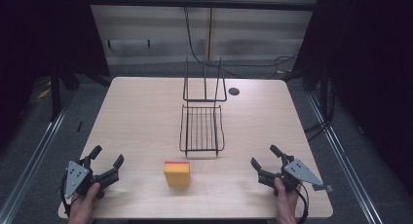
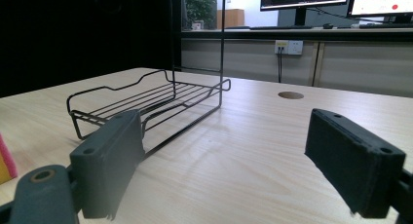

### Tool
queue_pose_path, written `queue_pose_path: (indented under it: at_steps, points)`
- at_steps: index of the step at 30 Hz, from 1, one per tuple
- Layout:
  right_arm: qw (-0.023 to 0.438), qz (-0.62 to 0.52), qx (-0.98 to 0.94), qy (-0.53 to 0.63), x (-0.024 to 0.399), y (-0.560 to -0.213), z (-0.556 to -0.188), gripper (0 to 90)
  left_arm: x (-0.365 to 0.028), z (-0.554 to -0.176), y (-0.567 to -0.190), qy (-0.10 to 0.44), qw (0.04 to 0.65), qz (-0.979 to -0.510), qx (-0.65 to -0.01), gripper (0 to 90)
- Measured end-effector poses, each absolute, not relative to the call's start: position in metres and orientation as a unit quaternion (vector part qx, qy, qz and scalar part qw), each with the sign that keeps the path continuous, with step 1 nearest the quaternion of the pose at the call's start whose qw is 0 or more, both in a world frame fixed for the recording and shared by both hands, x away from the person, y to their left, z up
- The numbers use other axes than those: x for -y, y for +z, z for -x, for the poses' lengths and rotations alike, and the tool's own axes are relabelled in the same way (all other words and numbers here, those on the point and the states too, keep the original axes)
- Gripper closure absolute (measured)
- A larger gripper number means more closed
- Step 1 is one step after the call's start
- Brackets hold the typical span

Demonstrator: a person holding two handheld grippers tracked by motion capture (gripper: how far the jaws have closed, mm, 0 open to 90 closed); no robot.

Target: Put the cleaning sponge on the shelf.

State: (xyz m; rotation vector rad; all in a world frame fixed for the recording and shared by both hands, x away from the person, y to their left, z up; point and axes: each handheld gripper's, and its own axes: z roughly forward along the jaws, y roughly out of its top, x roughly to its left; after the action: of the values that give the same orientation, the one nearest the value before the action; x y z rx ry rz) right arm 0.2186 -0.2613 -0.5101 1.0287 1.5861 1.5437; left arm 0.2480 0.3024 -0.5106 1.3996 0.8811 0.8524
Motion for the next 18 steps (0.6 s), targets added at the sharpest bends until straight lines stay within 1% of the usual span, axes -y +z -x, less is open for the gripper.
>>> queue_pose_path:
  at_steps: [7, 17, 18]
  points:
    - [0.339, -0.399, -0.616, 0.589, 0.2618, -0.5094, -0.2188, 14.3, -0.3024, -0.248, -0.5106, 0.367, 0.597, -0.603, -0.38, 15.6]
    - [0.286, -0.402, -0.641, 0.588, 0.2689, -0.5058, -0.221, 15.4, -0.3024, -0.248, -0.5106, 0.367, 0.597, -0.603, -0.38, 15.6]
    - [0.286, -0.402, -0.641, 0.588, 0.2689, -0.5058, -0.221, 15.4, -0.3024, -0.248, -0.5106, 0.367, 0.597, -0.604, -0.38, 15.6]
